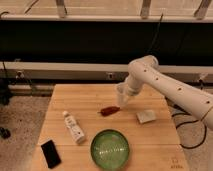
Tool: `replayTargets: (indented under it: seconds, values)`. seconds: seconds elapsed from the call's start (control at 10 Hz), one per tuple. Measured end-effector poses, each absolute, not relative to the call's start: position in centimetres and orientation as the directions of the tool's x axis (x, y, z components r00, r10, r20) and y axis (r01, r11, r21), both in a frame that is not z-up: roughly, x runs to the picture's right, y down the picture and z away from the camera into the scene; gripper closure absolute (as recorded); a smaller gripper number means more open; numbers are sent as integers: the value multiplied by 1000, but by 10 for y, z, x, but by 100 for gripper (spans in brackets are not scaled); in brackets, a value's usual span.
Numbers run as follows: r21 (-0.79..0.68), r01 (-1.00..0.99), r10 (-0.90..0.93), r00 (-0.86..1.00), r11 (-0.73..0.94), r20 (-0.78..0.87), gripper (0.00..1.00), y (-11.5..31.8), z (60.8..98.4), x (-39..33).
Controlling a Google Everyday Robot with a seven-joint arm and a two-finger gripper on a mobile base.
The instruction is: Place the ceramic cup in the ceramic bowl
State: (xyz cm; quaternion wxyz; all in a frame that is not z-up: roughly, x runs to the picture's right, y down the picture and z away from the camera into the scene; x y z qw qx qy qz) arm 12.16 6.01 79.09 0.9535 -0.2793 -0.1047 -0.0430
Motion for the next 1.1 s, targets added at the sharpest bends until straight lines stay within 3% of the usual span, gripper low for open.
replayTargets:
  seconds: [1.1]
  values:
    - [-524, 152, -29, 971, 838, 236, 100, 77, 765, 105]
